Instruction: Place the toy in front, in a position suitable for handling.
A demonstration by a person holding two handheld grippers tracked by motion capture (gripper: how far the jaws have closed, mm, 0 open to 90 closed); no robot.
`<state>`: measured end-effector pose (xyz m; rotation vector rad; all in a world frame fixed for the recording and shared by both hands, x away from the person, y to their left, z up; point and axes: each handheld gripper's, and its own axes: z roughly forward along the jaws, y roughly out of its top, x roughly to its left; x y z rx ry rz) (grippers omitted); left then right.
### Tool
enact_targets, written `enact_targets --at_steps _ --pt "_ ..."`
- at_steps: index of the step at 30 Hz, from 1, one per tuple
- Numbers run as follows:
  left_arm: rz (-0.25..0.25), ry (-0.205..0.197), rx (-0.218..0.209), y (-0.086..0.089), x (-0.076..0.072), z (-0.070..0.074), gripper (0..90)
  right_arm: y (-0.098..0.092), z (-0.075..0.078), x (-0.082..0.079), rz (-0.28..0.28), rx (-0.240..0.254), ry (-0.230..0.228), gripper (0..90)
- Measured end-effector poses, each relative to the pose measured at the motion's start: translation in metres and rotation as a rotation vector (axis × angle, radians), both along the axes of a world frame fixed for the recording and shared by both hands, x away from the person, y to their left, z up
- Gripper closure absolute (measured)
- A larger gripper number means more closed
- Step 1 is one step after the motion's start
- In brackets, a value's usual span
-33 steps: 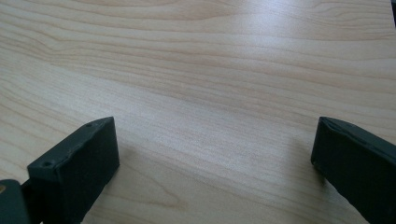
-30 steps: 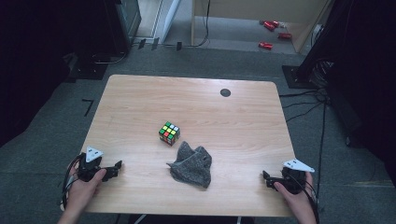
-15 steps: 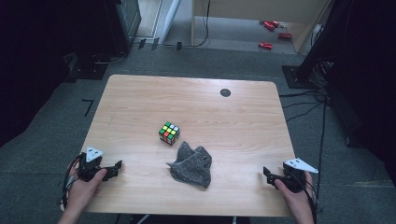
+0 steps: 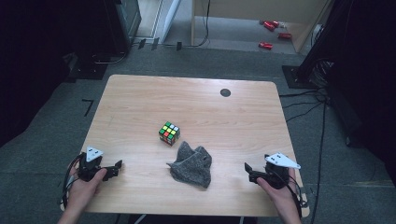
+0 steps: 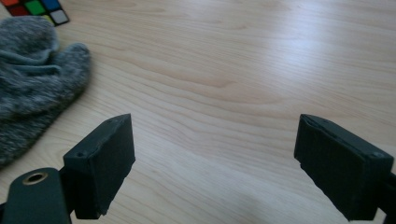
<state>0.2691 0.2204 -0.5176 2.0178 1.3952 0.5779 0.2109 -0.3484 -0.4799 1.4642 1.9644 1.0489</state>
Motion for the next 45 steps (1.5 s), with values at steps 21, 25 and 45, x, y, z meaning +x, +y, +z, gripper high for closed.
enact_targets --at_steps 21,25,45 --pt "0.008 -0.001 0.0 -0.001 0.0 0.0 7.9 0.073 0.031 0.015 0.17 0.057 -0.049 8.3" --pt "0.015 0.0 -0.002 -0.001 0.002 0.0 7.5 0.088 0.032 0.019 0.192 0.068 -0.044 6.5" --pt "0.011 0.0 0.0 -0.001 0.002 0.0 7.6 0.157 -0.001 0.019 0.33 0.03 0.025 2.3"
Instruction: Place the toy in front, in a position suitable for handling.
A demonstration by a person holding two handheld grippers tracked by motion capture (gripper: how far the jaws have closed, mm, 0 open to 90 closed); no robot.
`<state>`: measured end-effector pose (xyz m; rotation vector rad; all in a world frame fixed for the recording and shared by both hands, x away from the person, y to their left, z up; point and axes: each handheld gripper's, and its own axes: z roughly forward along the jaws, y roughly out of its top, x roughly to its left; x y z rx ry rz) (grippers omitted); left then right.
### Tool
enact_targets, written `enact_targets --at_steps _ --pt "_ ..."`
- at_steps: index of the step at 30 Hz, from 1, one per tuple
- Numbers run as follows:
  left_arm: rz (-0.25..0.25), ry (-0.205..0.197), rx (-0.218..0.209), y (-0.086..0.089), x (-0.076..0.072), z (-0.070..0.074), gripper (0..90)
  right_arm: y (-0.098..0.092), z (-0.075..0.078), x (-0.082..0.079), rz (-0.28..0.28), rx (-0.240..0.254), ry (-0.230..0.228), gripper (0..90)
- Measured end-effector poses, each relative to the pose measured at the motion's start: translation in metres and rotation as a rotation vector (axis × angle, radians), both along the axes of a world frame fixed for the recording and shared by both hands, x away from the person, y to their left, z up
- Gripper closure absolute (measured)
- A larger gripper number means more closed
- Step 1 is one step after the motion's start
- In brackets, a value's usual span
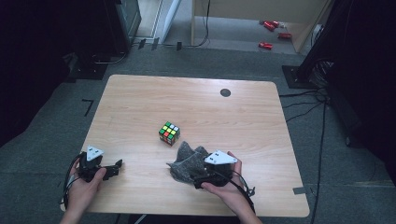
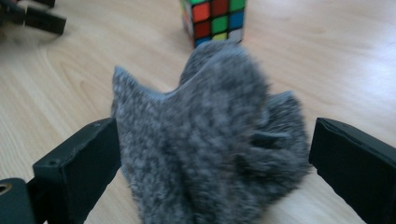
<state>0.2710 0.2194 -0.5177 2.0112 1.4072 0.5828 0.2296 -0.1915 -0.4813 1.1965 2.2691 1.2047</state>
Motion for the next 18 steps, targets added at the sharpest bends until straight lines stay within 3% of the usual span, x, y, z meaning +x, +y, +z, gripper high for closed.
enact_targets --at_steps 1,3,8,10,11,12,13,18 --pt "-0.003 0.0 0.0 0.0 0.0 0.0 7.6 0.002 -0.002 0.0 0.005 -0.003 0.005 3.6" --pt "0.002 0.001 0.0 -0.001 0.0 0.0 7.6 0.007 -0.007 -0.003 -0.021 -0.025 -0.022 14.3" --pt "0.009 0.0 0.0 -0.006 -0.002 0.0 7.5 0.012 -0.02 -0.004 -0.029 -0.033 -0.009 27.7" --pt "-0.017 0.019 0.007 -0.007 -0.004 0.002 7.5 0.013 -0.023 -0.003 -0.034 -0.037 0.0 32.8" --pt "-0.049 0.025 0.011 -0.009 -0.005 0.002 7.5 0.013 -0.029 -0.002 -0.04 -0.059 0.019 44.7" --pt "-0.049 0.025 0.011 -0.009 -0.005 0.002 7.5 0.013 -0.029 -0.002 -0.04 -0.059 0.019 44.7" --pt "-0.046 0.015 0.009 -0.012 -0.005 0.003 7.5 0.011 -0.031 -0.001 -0.034 -0.052 0.033 54.6" --pt "-0.067 0.003 -0.035 -0.021 -0.001 0.007 7.5 0.001 -0.029 0.001 -0.029 -0.008 0.048 66.4"
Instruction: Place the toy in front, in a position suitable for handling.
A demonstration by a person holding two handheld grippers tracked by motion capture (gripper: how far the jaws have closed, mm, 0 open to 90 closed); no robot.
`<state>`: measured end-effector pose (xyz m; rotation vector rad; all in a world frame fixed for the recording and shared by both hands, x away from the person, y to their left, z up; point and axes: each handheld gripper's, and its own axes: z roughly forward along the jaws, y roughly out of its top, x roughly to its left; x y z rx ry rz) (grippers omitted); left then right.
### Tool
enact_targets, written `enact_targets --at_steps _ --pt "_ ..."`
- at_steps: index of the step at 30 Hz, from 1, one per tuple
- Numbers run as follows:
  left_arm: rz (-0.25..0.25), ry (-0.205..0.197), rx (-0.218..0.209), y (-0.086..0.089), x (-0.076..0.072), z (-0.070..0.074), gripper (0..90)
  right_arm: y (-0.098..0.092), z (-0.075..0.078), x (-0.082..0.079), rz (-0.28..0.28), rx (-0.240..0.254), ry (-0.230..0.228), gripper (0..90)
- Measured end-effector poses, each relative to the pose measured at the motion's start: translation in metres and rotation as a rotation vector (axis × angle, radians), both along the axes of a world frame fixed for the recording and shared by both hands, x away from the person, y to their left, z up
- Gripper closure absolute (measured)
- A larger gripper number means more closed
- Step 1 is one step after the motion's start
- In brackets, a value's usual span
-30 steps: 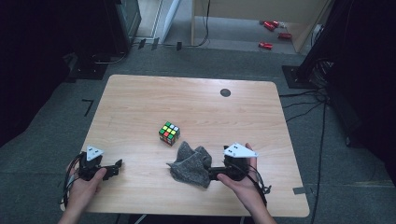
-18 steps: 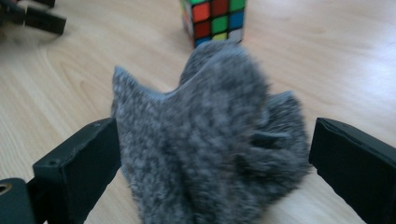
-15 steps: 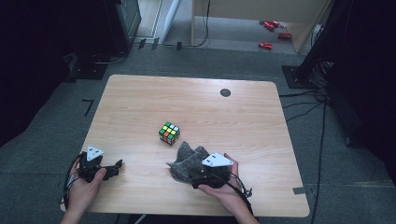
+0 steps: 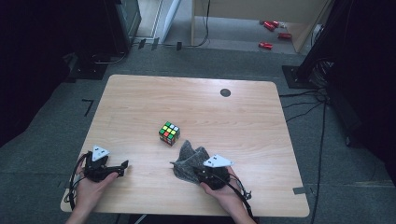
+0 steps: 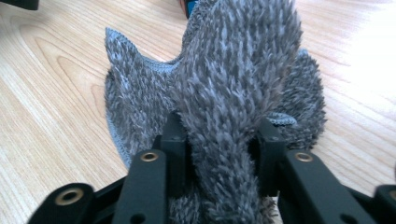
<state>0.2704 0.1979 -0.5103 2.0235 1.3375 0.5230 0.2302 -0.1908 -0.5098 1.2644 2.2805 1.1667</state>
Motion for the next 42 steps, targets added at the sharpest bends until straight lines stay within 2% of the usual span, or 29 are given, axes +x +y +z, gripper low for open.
enact_targets --at_steps 7,11,16,19,24,27,28,31,42 --pt "-0.058 -0.016 -0.013 -0.022 0.008 0.008 7.5 -0.007 0.007 -0.002 0.003 0.01 -0.031 71.1" --pt "-0.104 -0.031 -0.016 -0.04 0.013 0.015 7.5 -0.018 0.016 0.0 -0.028 0.033 -0.055 71.5" --pt "-0.121 -0.037 -0.017 -0.05 0.019 0.018 7.6 -0.03 0.023 0.001 -0.062 0.048 -0.074 71.5" --pt "-0.13 -0.04 -0.024 -0.059 0.025 0.019 7.5 -0.044 0.029 0.002 -0.098 0.065 -0.086 71.5" --pt "-0.14 -0.044 -0.023 -0.067 0.029 0.02 7.6 -0.054 0.032 0.003 -0.126 0.07 -0.096 71.5" --pt "-0.147 -0.041 -0.039 -0.074 0.031 0.02 7.6 -0.062 0.034 0.004 -0.155 0.072 -0.106 71.3" --pt "-0.156 -0.044 -0.044 -0.079 0.033 0.02 7.6 -0.067 0.035 0.005 -0.181 0.072 -0.11 71.3" --pt "-0.17 -0.041 -0.044 -0.089 0.036 0.019 7.6 -0.074 0.034 0.008 -0.201 0.076 -0.104 71.3" --pt "-0.19 -0.033 -0.06 -0.121 0.047 0.014 7.6 -0.086 0.031 0.012 -0.231 0.073 -0.1 71.2"
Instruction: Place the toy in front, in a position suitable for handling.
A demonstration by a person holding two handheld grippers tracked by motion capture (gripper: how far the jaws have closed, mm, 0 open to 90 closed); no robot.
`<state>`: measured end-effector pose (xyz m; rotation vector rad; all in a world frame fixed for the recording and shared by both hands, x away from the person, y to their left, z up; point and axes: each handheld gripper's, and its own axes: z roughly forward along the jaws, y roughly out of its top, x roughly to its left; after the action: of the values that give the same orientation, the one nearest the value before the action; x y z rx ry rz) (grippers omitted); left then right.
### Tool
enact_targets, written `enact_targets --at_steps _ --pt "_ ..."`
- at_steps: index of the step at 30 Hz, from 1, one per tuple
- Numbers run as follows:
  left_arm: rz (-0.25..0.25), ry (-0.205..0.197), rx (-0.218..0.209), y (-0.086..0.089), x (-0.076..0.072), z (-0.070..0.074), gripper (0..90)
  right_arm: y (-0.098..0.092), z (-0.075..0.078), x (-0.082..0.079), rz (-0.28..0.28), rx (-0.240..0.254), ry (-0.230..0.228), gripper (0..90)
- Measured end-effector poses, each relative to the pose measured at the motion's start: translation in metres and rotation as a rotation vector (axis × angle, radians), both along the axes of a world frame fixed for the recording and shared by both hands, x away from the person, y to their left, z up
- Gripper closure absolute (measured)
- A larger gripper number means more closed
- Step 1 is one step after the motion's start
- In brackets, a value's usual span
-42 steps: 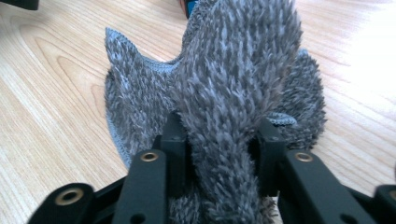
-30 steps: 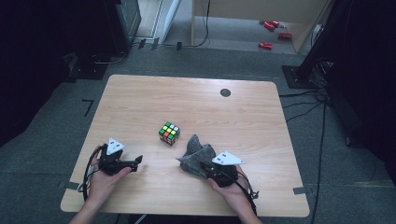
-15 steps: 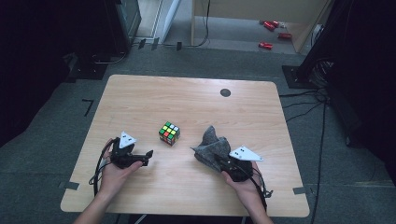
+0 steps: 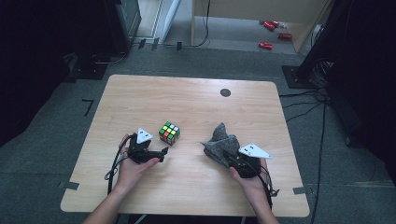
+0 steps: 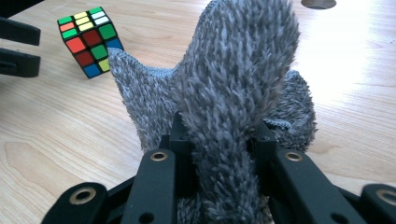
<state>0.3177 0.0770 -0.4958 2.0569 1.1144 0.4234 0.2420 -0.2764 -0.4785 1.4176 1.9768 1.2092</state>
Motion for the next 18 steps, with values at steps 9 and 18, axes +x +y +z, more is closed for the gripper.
enact_targets --at_steps 9,18 --pt "0.009 0.001 -0.01 -0.015 0.012 0.0 7.6 -0.007 -0.001 0.0 -0.013 0.004 0.002 71.1" --pt "0.034 0.016 -0.005 -0.028 0.025 -0.007 7.7 -0.011 -0.003 0.001 -0.022 0.007 0.013 70.9"
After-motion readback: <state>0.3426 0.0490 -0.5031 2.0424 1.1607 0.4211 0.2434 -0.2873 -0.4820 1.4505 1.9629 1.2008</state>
